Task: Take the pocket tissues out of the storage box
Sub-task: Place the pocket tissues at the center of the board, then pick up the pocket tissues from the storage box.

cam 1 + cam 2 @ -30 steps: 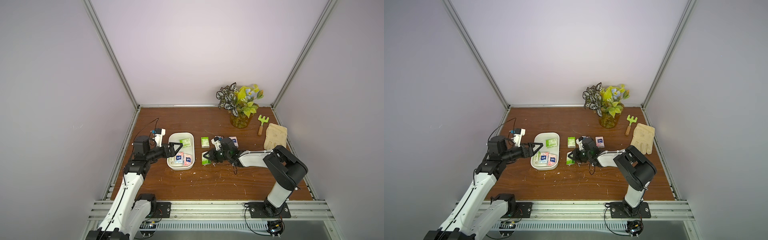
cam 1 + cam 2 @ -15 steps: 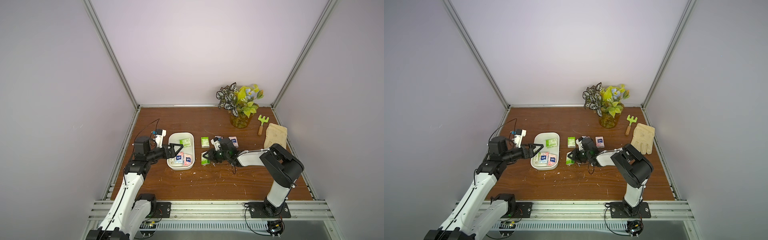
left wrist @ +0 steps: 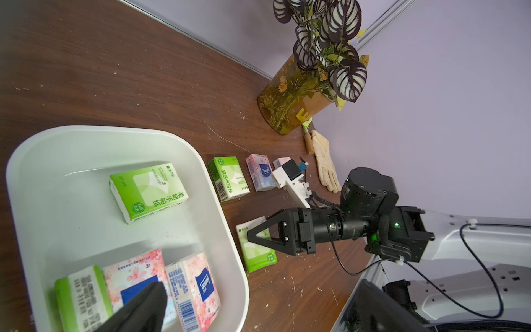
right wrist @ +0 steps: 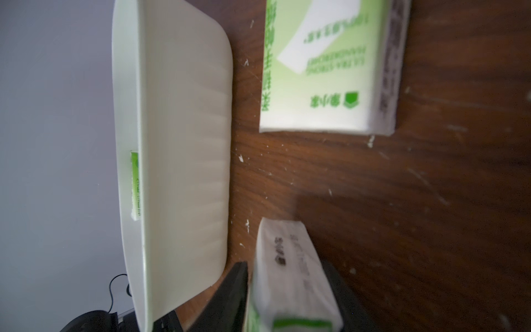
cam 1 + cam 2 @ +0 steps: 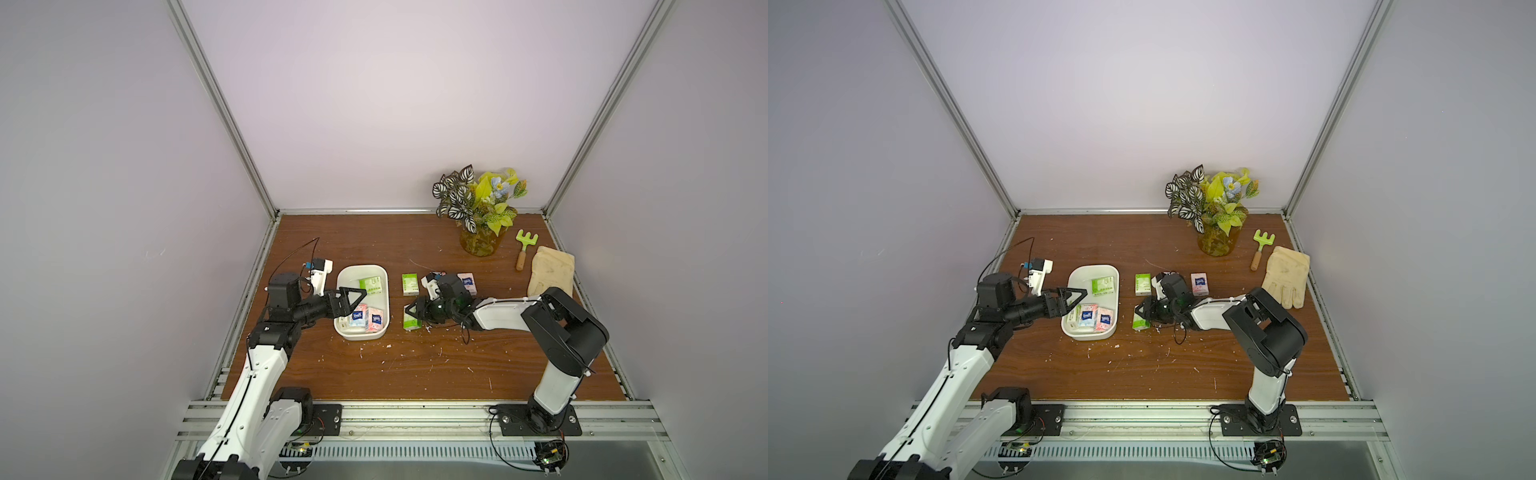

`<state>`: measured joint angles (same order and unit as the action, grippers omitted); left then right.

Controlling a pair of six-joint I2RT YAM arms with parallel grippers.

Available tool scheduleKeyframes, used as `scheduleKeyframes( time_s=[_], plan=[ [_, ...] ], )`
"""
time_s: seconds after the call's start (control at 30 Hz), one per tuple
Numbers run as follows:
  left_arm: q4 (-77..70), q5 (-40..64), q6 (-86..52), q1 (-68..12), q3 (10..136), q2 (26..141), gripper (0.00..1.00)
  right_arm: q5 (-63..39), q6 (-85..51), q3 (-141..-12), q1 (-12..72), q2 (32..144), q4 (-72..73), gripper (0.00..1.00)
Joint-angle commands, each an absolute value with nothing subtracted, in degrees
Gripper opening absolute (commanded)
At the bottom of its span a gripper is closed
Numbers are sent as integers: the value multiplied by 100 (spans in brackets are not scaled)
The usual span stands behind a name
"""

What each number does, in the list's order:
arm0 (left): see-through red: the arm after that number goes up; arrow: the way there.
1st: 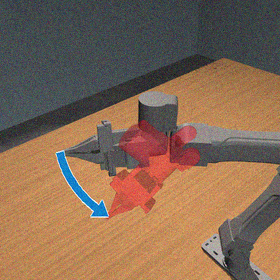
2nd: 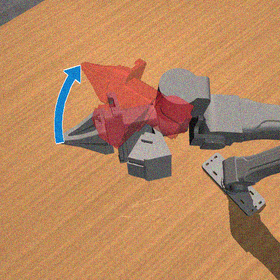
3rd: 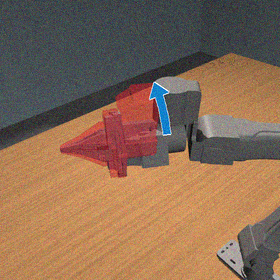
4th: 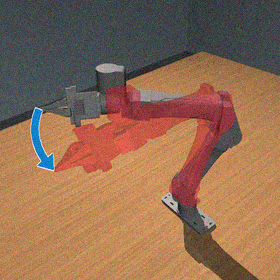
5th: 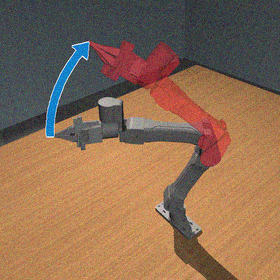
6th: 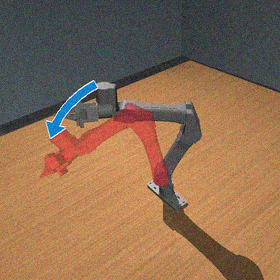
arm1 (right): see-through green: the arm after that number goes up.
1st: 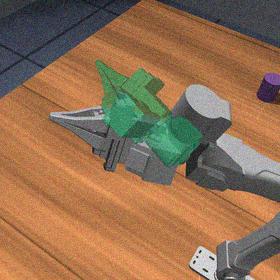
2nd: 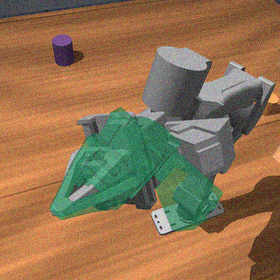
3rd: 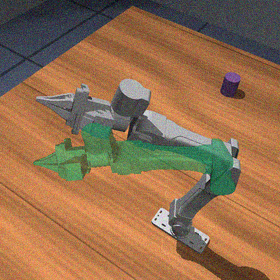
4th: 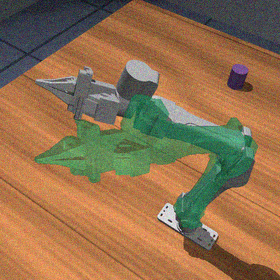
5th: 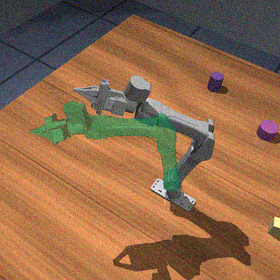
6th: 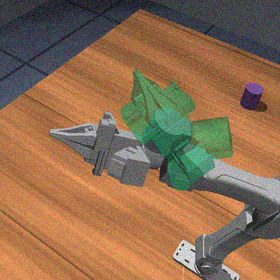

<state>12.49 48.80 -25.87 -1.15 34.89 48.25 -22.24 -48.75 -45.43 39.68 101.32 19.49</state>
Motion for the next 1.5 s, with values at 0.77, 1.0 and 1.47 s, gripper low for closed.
scheduleKeyframes(
  time_s=[0.77,1.0,1.47],
  plan=[
    [2752,3595,-1858,-59,4602,5181,98,-117,-2389,-7347,4374,9021,-2267,56],
    [3114,3010,-1854,-48,4787,5370,91,-62,-1046,-9201,4608,9947,-3123,57],
    [3208,2080,-1959,-26,4749,6243,74,-503,1621,-12921,4935,12587,-4523,68]
  ],
)
